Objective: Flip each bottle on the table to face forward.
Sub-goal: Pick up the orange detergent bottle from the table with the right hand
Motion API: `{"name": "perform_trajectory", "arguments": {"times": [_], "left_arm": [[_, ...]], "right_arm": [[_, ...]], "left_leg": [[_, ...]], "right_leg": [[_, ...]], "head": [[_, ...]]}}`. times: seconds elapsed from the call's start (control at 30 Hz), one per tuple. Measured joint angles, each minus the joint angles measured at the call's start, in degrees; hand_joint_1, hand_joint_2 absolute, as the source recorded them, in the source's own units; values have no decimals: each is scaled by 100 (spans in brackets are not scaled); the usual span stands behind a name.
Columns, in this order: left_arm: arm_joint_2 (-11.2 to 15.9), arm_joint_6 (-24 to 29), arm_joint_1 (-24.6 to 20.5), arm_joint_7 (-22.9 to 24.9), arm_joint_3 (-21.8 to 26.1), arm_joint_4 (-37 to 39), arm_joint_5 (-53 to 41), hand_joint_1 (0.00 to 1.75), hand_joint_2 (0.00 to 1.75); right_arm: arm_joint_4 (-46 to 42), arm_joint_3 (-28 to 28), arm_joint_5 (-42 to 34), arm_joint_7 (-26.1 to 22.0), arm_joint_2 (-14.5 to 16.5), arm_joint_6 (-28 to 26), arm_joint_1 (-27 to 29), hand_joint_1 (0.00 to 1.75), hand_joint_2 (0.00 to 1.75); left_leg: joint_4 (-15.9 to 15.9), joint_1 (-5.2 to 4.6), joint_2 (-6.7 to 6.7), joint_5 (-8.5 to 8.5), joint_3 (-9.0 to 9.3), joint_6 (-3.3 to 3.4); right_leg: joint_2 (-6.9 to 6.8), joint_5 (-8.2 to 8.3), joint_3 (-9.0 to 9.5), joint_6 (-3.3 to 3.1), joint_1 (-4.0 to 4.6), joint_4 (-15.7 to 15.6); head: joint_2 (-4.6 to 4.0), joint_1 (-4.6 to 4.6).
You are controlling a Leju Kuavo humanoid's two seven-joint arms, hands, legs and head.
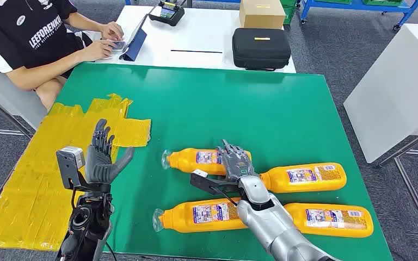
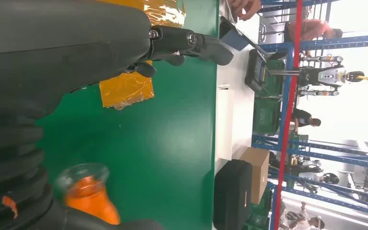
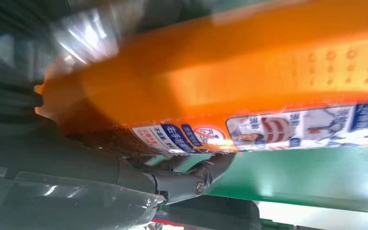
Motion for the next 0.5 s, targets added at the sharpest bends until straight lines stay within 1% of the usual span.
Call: {"name": "perform_trajectory", "arguments": {"times": [0.3, 0.37, 0.5], "left_arm": [[-5, 0, -88, -2, -2, 127, 0, 0, 175], [-6, 2, -96, -5, -2, 139, 0, 0, 175], [-7, 10, -88, -6, 0, 134, 0, 0, 175]], "right_arm": [[275, -1, 73, 6, 20, 207, -218, 175, 175], [300, -14, 72, 15, 23, 88, -224, 175, 175], [302, -79, -2, 5, 45, -384, -175, 175, 175]], "left_leg": [[0, 0, 1, -1, 10, 0], [0, 0, 0, -1, 11, 0], [0, 0, -1, 0, 9, 0]], "right_leg": [[1, -1, 6, 0, 0, 0], [0, -1, 8, -1, 0, 0], [-1, 0, 10, 0, 0, 0]], "head": [[0, -1], [0, -1], [0, -1]]}}
